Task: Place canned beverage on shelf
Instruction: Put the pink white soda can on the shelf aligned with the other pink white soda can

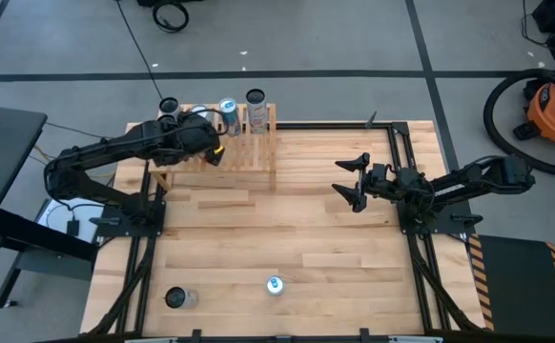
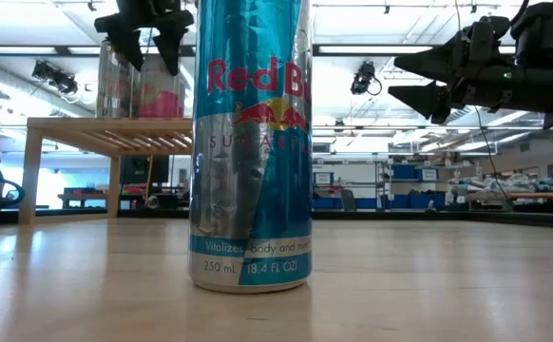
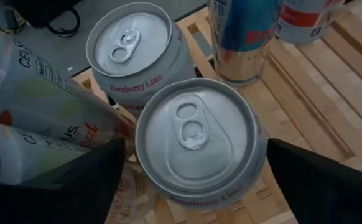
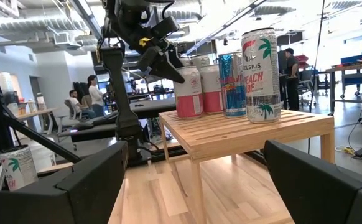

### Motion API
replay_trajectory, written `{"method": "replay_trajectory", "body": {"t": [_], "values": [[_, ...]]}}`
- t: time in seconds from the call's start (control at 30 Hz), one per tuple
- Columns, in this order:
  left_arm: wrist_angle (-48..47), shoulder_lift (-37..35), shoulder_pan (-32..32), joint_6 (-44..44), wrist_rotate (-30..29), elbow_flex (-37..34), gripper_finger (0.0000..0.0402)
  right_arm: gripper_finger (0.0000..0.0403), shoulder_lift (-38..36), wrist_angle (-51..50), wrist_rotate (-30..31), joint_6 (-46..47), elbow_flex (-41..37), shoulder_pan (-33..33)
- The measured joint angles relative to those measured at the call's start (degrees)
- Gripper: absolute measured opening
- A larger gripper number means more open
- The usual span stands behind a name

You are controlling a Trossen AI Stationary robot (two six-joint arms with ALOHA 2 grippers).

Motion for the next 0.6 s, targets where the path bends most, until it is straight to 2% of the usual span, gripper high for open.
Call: {"method": "replay_trajectory", "body": {"t": [0.2, 0.6], "values": [[0.5, 0.0, 0.0, 0.5, 0.2, 0.0, 0.0362, 0.0385, 0.0, 0.0, 0.0, 0.0, 0.0, 0.0], [1.9, 0.0, -0.9, 3.3, -1.9, 1.3, 0.036, 0.0385, 0.0, 0.0, 0.0, 0.0, 0.0, 0.0]]}}
